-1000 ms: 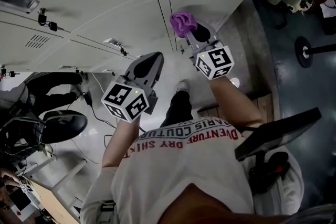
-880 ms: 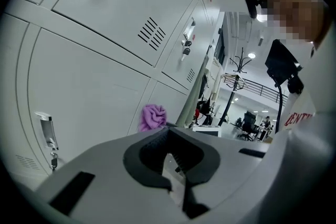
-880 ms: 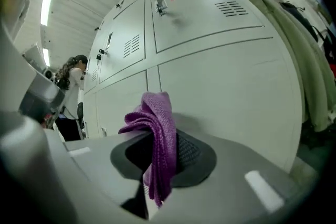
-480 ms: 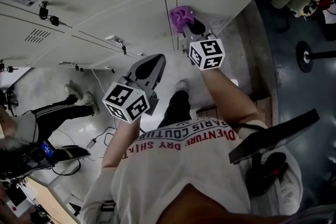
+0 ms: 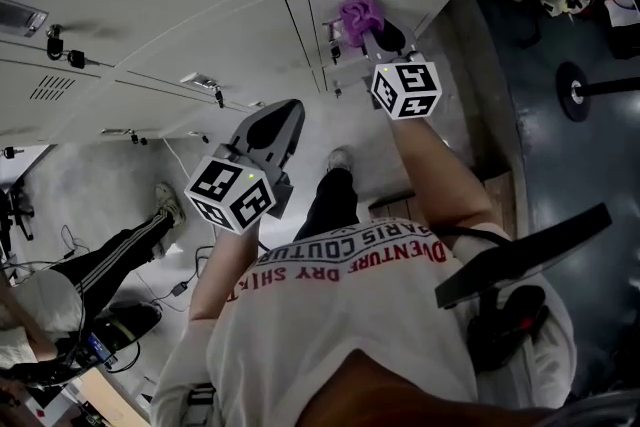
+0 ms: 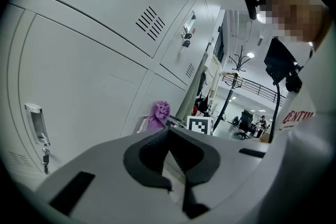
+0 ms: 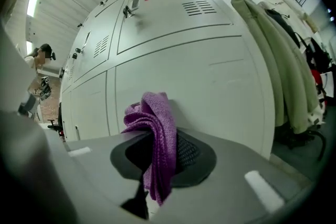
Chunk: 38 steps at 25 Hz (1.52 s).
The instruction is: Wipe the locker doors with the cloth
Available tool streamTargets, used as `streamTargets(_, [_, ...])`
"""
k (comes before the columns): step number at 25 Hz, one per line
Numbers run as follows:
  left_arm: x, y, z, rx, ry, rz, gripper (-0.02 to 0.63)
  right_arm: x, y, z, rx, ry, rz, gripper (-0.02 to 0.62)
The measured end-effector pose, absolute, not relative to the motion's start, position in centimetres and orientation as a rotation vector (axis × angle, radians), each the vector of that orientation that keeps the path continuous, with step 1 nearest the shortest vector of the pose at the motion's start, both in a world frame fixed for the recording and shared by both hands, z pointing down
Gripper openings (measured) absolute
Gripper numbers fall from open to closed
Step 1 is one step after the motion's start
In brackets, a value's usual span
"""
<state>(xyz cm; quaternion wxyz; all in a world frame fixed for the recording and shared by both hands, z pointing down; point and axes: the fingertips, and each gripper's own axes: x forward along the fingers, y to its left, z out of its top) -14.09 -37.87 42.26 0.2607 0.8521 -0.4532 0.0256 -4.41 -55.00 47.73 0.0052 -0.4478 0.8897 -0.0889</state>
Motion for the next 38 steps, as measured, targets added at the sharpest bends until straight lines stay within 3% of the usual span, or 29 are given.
streamTargets(12, [-12.4, -38.3, 42.7, 2.325, -1.182, 0.112, -0.001, 8.8, -60.0, 47.9, -1.707, 2.591, -0.259, 0.055])
streamTargets(19, [-11.9, -38.1, 42.8, 2.338, -1.162, 0.123, 0.000, 12.5, -61.3, 48.8, -1.804, 2.447, -0.358, 0.055])
streamTargets(28, [-12.2, -37.9, 42.2, 2.333, -1.169, 0.103, -0.001, 11.8, -59.4, 47.9, -1.770, 2.452, -0.368, 0.055])
streamTargets(38, [-13.0, -37.9, 42.2, 2.341, -1.192, 0.086, 0.000, -1.3, -50.2, 47.8, -1.324, 2.755, -0.275, 0.055])
